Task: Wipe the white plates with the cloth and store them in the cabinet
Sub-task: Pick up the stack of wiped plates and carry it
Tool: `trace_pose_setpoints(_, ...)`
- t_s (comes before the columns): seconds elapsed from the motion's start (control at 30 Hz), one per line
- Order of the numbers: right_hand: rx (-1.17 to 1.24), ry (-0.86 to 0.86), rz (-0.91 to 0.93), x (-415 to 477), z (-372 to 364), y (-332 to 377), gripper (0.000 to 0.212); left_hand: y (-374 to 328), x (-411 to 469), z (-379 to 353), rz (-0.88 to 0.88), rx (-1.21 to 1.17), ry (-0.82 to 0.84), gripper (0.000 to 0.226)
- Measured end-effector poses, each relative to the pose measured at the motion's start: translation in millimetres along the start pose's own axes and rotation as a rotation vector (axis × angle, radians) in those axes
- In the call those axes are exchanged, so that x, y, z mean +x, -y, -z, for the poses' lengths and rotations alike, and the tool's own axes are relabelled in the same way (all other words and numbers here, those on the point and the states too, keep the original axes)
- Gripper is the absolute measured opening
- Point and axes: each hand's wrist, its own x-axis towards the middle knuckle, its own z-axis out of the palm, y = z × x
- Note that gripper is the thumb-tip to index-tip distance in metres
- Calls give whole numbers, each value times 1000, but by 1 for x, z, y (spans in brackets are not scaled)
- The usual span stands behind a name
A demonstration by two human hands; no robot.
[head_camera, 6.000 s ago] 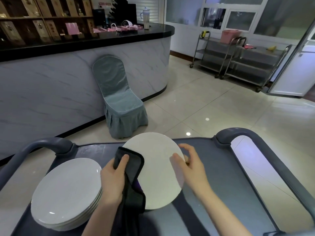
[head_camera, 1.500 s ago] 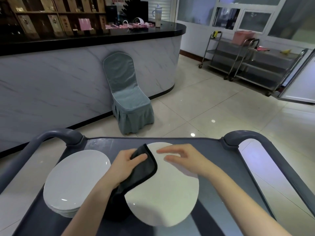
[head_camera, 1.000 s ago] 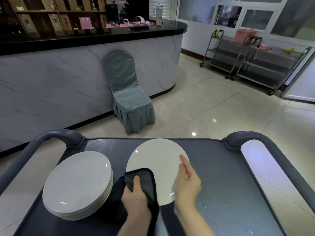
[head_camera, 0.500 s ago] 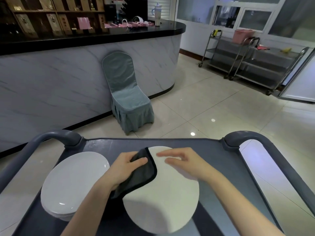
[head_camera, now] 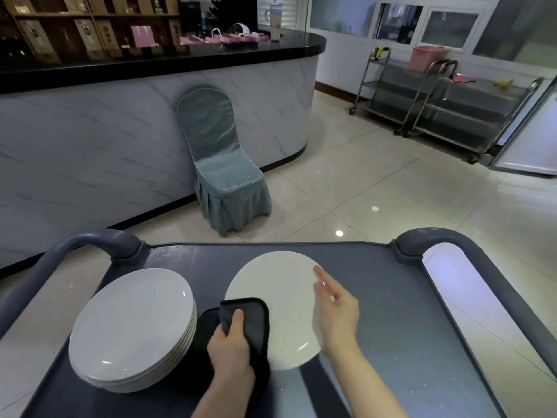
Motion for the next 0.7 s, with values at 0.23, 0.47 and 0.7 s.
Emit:
trace_pose_setpoints(0.23, -107, -94, 88, -43, -16, -21, 38, -8, -19, -11, 12, -73, -113, 26)
trace_pose_setpoints(0.47, -849, 580, 789, -16, 54, -11, 44, -67, 13, 12, -24, 67, 100, 23)
trace_pose_setpoints(0.7, -1042, 581, 1476, -1, 47, 9, 25, -93, 15, 7, 27, 133, 334, 22)
